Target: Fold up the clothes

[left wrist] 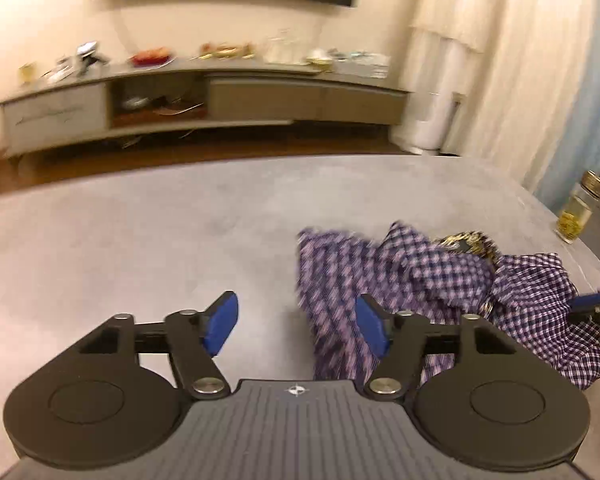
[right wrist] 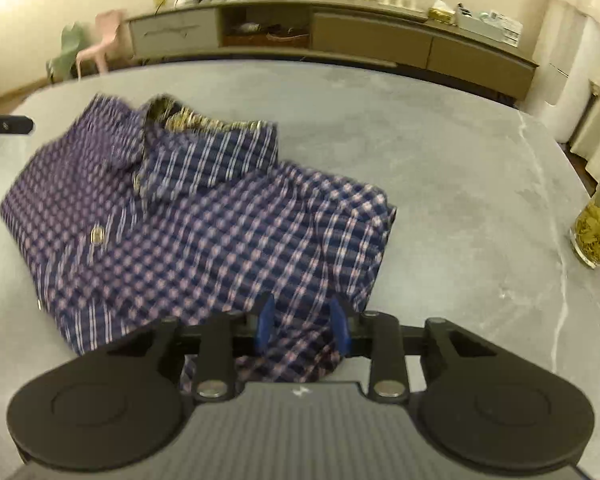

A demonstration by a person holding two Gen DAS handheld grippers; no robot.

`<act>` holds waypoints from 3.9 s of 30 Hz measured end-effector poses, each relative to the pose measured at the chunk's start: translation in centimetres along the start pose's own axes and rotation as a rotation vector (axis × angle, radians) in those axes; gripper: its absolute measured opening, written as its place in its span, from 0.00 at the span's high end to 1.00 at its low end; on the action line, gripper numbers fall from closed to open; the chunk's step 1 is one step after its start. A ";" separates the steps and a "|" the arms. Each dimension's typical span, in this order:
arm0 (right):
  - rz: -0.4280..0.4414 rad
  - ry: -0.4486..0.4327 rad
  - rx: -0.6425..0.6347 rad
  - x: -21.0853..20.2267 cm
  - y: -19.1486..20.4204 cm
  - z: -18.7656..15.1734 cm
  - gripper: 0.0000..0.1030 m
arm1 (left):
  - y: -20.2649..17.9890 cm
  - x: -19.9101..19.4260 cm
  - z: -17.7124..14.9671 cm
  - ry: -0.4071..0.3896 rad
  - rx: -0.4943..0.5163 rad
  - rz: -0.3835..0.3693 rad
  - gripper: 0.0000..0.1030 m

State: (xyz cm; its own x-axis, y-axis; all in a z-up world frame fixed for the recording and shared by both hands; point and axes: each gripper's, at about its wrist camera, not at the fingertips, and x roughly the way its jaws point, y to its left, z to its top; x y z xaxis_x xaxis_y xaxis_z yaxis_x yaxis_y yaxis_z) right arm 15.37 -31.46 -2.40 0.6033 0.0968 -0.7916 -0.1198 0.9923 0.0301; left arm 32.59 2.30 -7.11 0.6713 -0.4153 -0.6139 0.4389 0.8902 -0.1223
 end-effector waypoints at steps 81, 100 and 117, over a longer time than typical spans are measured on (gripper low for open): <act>0.127 -0.158 -0.149 2.7 4.4 2.7 0.60 | -9.1 -2.4 -7.1 0.094 -0.167 0.215 0.31; -0.057 -0.126 -0.049 4.6 0.3 2.6 0.57 | -8.1 -2.5 -6.1 0.094 -0.179 0.310 0.32; 0.076 -0.175 0.110 -2.6 7.5 -2.4 0.35 | -15.1 -13.3 -9.3 -0.087 -0.251 0.208 0.01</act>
State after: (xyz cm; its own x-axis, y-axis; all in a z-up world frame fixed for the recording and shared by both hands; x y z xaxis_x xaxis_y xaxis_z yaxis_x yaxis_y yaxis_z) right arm 11.05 -24.50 -1.59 0.7250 0.1736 -0.6665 -0.0888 0.9832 0.1594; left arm 11.46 -3.83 -4.34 0.7842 -0.2247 -0.5783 0.1338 0.9714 -0.1960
